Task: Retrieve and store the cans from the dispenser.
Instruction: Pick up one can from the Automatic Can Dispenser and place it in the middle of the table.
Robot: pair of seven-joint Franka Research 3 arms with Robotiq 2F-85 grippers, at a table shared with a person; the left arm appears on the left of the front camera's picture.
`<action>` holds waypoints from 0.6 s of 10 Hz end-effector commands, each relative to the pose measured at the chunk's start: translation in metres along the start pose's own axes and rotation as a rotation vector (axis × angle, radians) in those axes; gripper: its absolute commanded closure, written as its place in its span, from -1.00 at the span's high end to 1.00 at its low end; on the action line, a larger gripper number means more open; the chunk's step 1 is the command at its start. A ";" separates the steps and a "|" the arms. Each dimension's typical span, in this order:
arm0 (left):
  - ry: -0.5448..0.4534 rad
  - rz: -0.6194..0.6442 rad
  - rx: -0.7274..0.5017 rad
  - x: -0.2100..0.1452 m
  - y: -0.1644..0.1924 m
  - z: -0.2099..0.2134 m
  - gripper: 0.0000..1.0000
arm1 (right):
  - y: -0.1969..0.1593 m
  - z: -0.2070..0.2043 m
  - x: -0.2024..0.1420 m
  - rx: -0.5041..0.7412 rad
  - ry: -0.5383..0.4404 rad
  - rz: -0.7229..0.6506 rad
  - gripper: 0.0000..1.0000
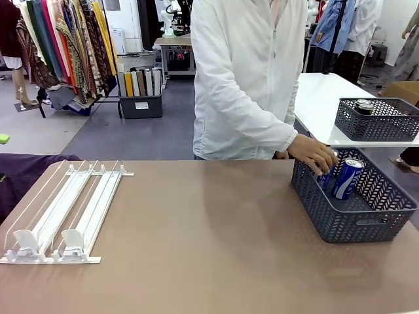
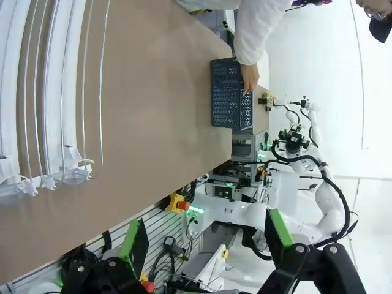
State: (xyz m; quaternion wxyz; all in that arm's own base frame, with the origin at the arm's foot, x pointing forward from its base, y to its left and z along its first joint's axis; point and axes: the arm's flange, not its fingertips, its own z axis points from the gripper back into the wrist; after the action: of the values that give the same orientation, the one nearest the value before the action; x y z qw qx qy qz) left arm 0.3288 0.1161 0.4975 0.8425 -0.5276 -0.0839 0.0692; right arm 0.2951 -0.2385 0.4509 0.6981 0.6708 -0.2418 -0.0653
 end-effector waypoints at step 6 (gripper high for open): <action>0.005 0.001 -0.008 -0.002 -0.002 0.003 1.00 | 0.003 0.001 -0.001 -0.006 0.015 0.010 1.00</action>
State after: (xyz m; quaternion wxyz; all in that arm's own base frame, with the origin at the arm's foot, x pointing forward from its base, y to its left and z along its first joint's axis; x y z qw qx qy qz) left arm 0.3269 0.1179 0.4974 0.8412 -0.5298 -0.0819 0.0705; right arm 0.2951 -0.2385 0.4509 0.6981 0.6708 -0.2418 -0.0653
